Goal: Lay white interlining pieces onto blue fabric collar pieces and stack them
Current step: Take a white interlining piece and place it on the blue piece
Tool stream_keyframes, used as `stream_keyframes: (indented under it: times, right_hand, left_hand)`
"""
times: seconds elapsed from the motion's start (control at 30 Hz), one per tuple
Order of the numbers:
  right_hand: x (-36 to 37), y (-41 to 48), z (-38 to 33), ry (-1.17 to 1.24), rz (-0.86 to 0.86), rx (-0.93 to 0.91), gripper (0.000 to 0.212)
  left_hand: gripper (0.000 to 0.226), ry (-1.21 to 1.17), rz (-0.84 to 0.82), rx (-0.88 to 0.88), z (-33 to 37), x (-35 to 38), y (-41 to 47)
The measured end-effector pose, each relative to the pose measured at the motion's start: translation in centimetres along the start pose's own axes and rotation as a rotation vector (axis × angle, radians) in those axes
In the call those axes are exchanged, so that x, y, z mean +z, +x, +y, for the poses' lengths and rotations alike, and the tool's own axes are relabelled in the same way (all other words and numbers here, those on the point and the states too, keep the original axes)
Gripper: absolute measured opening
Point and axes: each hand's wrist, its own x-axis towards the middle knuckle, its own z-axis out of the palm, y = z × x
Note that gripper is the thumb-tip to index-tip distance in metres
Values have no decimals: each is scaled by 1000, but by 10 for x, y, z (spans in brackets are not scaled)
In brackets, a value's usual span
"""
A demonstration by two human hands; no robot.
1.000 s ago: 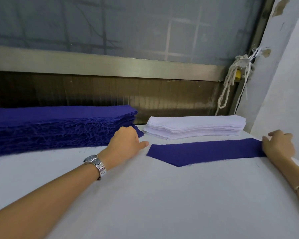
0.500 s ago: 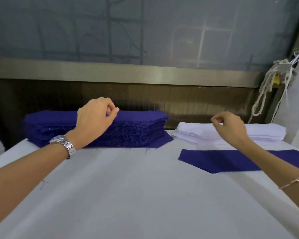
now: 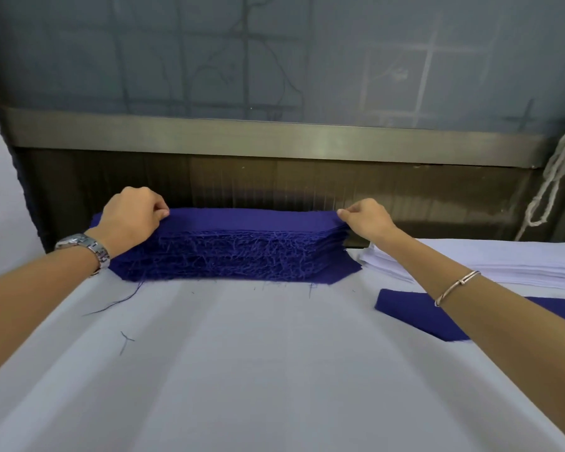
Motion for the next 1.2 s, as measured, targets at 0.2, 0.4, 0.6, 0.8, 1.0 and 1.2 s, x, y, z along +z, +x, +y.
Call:
stream_keyframes:
  times: [0.2,0.4,0.6,0.8,1.0,1.2]
  right_hand:
    - [11,14,-9,-86,-24,52,36]
    - [12,17,-8,-67,33,45,26]
    - [13,16,-4,24,132,-42,11]
    - [3,9,4,207,196,-222,6]
    - [-7,0,14,415,193,-281,8]
    - [-8,-3,17,464,167,-291,8]
  left_hand:
    - [18,-58,2,8,-17,2,-1]
    - [17,15,35,46,-18,3,2]
    - [24,106,38,30,-12,-2,5]
    - [41,25,-111,82,-12,6,17]
    - [68,14,-190,172,-18,12,29]
    - [43,121,-41,241,-26,5,30]
